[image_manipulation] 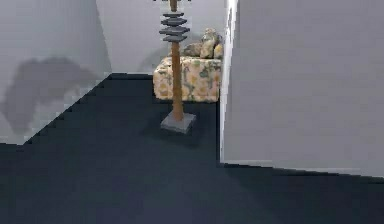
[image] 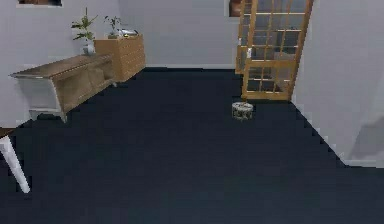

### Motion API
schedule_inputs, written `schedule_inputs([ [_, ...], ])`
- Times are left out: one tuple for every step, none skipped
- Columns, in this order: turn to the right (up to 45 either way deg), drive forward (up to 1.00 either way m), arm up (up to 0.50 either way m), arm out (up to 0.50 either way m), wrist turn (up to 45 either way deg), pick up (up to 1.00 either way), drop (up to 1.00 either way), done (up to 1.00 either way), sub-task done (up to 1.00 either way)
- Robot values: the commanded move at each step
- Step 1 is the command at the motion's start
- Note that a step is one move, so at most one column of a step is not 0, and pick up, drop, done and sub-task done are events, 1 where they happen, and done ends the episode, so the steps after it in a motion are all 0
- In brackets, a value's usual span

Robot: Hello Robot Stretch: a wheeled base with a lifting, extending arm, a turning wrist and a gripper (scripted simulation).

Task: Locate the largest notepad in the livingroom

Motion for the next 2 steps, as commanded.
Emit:
schedule_inputs([
  [0.0, 1.00, 0.00, 0.00, 0.0, 0.00, 0.00, 0.00, 0.00],
  [0.0, 1.00, 0.00, 0.00, 0.0, 0.00, 0.00, 0.00, 0.00],
])
